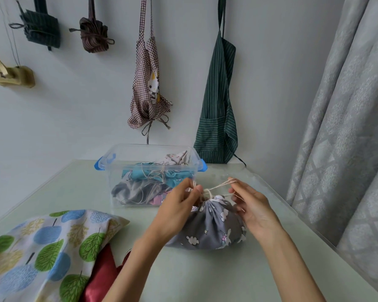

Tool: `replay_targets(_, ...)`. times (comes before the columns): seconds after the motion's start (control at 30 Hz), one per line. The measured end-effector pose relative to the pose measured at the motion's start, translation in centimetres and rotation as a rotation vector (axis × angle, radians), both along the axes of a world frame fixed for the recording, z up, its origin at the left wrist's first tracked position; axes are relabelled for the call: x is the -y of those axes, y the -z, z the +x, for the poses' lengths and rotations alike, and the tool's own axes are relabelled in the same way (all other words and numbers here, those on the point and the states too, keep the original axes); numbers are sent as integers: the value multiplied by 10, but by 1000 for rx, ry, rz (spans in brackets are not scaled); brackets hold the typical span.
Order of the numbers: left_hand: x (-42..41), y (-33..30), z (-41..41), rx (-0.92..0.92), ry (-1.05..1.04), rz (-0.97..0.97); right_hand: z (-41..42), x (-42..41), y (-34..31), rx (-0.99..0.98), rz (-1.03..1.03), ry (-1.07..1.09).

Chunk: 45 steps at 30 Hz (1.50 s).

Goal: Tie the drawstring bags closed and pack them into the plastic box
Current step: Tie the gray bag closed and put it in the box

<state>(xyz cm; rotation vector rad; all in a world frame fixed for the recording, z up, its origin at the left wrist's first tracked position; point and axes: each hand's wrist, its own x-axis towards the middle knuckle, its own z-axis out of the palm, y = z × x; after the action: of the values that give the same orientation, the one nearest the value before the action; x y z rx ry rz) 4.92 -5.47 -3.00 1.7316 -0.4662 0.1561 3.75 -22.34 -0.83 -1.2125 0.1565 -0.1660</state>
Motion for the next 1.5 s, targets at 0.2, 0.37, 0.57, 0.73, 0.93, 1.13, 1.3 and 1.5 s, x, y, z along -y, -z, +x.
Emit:
replay_targets(0.2, -5, -4, 1, 1, 55, -76, -3, 14, -7, 476, -761, 426)
replay_targets(0.37, -7, -4, 2, 27, 48, -133, -4, 40, -6, -26, -1395, 151)
replay_targets(0.57, -7, -3, 4, 25, 110, -155, -12, 17, -21, 252, -955, -76)
replay_targets(0.73, -6, -3, 4, 24, 140, -142, -15, -3, -12, 164, -950, -445)
replay_targets(0.93, -6, -6, 0, -12, 191, -177, -21, -7, -13, 88, -864, -519)
replay_targets(1.13, -12, -14, -6, 9, 132, -181, -19, -2, -15, 102, -768, -322)
replay_targets(1.3, -12, -17, -7, 34, 32, -180, -17, 3, -19, 233, -511, -217)
replay_targets(1.5, -10, -13, -3, 46, -299, -217, -9, 17, -14, 196, -507, 37)
